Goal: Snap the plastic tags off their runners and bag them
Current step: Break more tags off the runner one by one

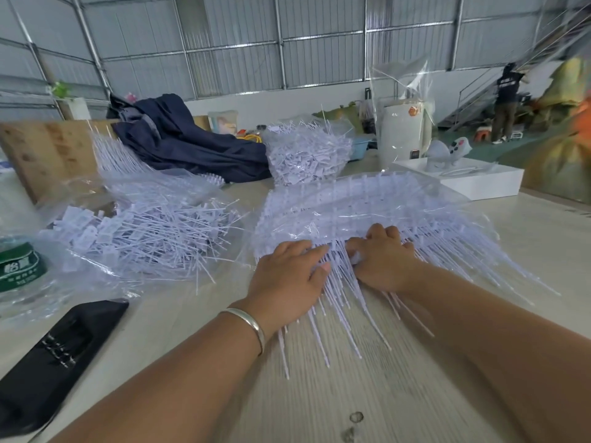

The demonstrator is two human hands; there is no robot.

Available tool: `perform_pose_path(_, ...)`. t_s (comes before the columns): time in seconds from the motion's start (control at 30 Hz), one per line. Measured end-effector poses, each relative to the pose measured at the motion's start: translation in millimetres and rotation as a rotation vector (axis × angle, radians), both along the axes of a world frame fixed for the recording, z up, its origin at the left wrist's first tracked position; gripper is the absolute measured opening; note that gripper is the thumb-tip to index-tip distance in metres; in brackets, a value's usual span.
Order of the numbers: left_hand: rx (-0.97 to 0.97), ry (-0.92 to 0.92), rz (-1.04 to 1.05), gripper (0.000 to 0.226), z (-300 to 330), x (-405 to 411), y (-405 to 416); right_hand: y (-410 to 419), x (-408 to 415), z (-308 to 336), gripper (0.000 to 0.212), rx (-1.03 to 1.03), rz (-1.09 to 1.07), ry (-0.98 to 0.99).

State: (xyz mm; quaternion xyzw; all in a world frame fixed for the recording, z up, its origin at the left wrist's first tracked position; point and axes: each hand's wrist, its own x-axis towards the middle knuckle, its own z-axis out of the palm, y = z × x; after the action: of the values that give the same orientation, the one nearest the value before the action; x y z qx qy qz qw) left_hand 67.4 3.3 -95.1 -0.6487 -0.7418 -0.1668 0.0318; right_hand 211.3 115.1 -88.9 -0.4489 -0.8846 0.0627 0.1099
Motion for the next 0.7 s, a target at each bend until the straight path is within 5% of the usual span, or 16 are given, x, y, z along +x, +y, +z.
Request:
perform_pose_path(0.2, -0.190, 0.077, 0.019, 0.051, 11, -6, 7, -1, 6, 20, 0.029, -0.167, 0.064, 0.009)
perform_pose_path(0.37, -0.160, 0.054, 0.009, 0.046, 23, -12, 12, 7, 10, 37, 0.004, -0.090, 0.142, -0.003)
perform_pose_path(0.57, -0.198, 0.086, 0.055, 0.047, 17, -12, 14, -4, 27, 48, 0.045, 0.079, 0.371, -0.077)
perform_pose_path(0.7, -0.185, 0.052, 0.066, 0.047, 16, -11, 17, -22, 51, 64, 0.026, -0.093, 0.382, 0.130)
